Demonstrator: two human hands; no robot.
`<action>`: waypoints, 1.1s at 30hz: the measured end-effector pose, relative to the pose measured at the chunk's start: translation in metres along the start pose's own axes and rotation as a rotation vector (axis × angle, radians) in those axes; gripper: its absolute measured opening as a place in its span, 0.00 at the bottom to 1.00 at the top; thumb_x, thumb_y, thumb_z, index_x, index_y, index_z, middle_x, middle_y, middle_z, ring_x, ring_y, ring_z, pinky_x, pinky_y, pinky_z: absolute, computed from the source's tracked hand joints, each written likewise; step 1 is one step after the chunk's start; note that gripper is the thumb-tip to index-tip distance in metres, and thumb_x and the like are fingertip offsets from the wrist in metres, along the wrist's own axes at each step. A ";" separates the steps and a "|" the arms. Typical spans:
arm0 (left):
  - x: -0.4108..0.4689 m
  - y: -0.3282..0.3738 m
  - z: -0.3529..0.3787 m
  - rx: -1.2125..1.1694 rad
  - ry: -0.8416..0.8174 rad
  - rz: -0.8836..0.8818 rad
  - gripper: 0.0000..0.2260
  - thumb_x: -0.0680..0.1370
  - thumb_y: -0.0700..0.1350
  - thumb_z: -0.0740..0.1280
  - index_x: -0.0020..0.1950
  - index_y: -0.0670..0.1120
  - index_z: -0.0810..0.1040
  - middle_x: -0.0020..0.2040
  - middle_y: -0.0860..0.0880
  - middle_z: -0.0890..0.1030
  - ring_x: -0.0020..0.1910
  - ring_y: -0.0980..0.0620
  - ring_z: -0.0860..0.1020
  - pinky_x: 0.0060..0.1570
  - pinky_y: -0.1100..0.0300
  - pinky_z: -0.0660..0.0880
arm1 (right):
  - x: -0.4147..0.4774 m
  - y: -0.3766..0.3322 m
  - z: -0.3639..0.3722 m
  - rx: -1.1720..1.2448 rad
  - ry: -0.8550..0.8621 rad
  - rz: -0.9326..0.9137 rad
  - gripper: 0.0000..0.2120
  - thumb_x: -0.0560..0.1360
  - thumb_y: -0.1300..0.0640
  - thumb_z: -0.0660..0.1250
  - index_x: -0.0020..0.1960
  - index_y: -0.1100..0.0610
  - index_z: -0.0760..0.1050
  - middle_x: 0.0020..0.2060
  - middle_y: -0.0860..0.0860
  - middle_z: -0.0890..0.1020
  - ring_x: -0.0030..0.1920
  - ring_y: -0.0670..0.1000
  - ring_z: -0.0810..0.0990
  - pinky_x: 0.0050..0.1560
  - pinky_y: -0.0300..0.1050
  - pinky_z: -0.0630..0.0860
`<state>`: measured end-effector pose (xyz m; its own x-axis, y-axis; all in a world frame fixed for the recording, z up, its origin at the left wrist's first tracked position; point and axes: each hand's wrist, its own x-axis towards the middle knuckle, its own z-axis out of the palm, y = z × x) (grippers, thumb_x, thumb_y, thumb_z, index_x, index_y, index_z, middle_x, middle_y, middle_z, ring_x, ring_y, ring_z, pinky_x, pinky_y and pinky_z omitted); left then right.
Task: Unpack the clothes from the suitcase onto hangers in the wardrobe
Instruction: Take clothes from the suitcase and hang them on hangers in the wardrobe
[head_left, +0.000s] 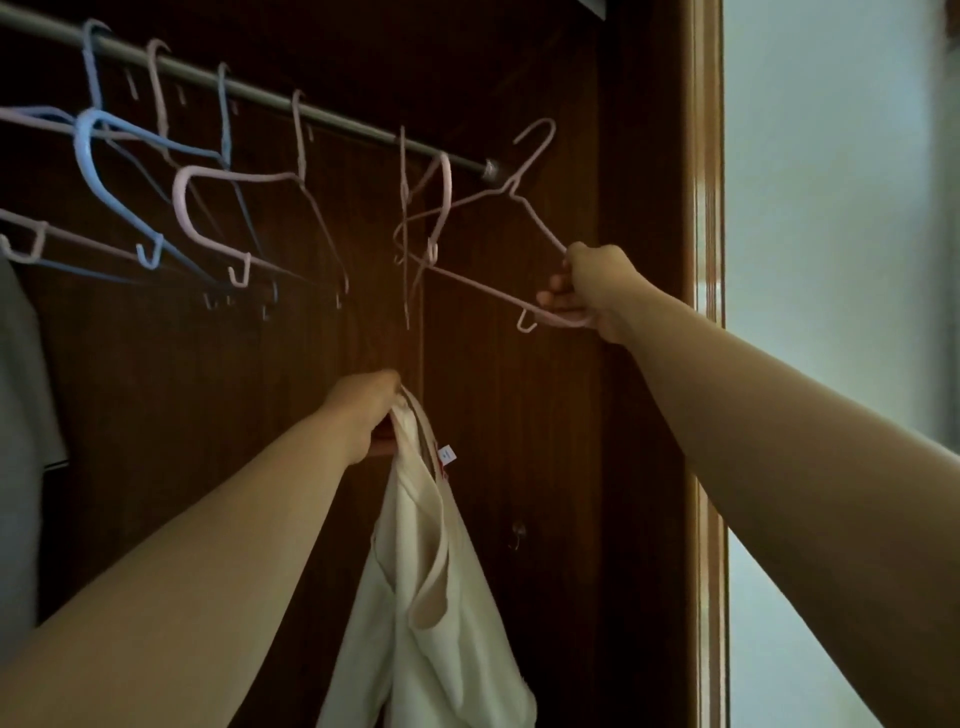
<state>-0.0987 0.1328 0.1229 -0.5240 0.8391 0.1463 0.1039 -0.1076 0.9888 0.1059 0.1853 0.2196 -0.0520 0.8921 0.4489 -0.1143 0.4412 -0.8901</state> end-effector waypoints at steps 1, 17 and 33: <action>-0.005 -0.003 0.002 -0.030 -0.016 -0.032 0.07 0.79 0.44 0.62 0.50 0.41 0.76 0.43 0.43 0.78 0.41 0.46 0.78 0.34 0.53 0.76 | -0.007 0.005 -0.005 0.024 -0.027 0.030 0.13 0.83 0.55 0.52 0.63 0.59 0.66 0.38 0.54 0.77 0.35 0.52 0.82 0.40 0.53 0.83; -0.110 -0.041 0.033 -0.050 -0.060 -0.211 0.03 0.78 0.40 0.65 0.49 0.40 0.74 0.45 0.41 0.78 0.39 0.45 0.79 0.31 0.54 0.77 | -0.110 0.048 -0.104 -0.272 -0.099 0.089 0.14 0.82 0.52 0.55 0.56 0.62 0.72 0.39 0.58 0.85 0.45 0.61 0.84 0.52 0.53 0.80; -0.145 -0.088 0.011 -0.258 0.091 -0.193 0.15 0.77 0.54 0.68 0.54 0.42 0.76 0.49 0.42 0.79 0.48 0.44 0.80 0.51 0.47 0.78 | -0.187 0.136 -0.140 0.303 -0.521 0.493 0.19 0.81 0.53 0.59 0.33 0.58 0.69 0.30 0.60 0.81 0.39 0.57 0.86 0.49 0.54 0.82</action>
<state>-0.0223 0.0270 0.0145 -0.5880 0.8071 -0.0539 -0.2157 -0.0922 0.9721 0.2395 0.0917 0.0035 -0.6183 0.7841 0.0533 -0.2194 -0.1071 -0.9697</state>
